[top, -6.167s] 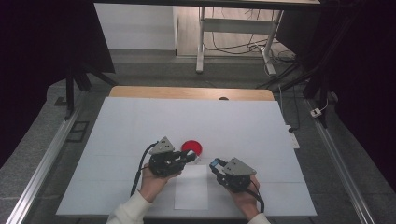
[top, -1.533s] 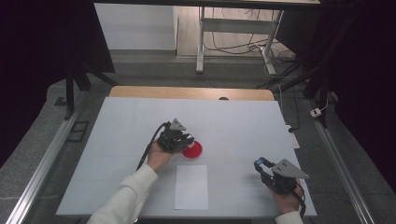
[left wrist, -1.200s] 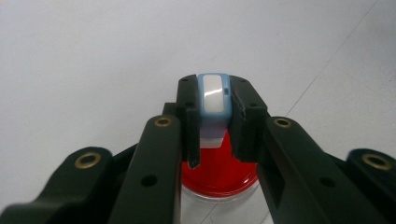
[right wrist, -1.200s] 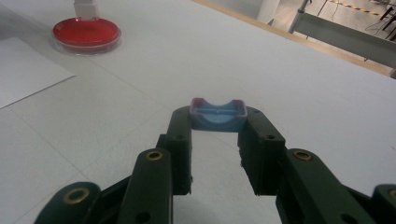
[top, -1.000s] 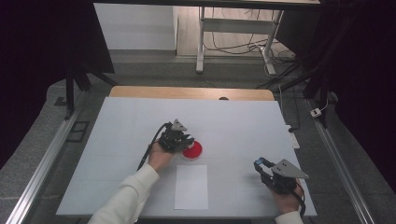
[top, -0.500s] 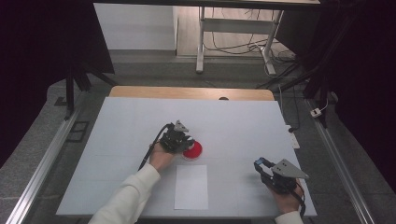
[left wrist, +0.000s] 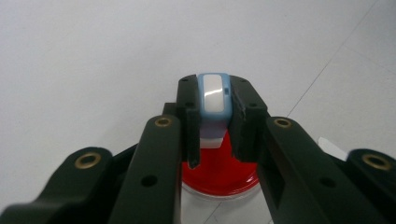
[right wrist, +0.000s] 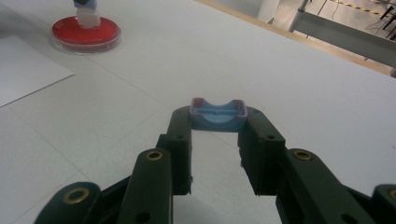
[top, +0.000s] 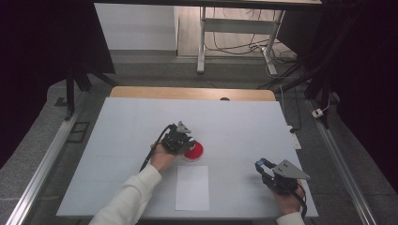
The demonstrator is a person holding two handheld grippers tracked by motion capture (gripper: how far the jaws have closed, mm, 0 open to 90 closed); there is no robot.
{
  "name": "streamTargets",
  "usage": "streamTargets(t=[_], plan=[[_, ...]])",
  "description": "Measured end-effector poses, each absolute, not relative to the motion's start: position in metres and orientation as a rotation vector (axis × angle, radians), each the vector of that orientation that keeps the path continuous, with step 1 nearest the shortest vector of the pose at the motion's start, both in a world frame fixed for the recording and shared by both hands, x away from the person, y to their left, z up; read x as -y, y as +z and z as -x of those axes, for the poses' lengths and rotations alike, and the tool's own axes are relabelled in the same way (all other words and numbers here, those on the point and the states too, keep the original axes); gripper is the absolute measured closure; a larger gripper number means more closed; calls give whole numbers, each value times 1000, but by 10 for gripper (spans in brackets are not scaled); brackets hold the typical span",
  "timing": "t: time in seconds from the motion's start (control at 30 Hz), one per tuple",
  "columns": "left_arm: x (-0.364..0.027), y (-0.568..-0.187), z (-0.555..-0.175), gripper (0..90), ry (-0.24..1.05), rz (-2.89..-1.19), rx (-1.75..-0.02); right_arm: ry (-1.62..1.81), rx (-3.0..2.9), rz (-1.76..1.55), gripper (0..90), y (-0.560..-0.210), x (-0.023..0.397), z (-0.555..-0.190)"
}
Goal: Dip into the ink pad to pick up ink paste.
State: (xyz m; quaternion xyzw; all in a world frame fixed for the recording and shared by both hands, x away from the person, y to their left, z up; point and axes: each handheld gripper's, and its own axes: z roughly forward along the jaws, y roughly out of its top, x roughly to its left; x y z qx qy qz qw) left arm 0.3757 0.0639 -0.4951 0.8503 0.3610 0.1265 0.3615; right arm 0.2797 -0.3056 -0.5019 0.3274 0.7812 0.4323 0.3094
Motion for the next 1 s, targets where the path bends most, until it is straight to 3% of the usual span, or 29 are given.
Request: streamTargets(t=[1.0], plan=[[-54,-495,-375,758,375,-2263,-929,1127,-2073,-862,653,-502,304,-279]])
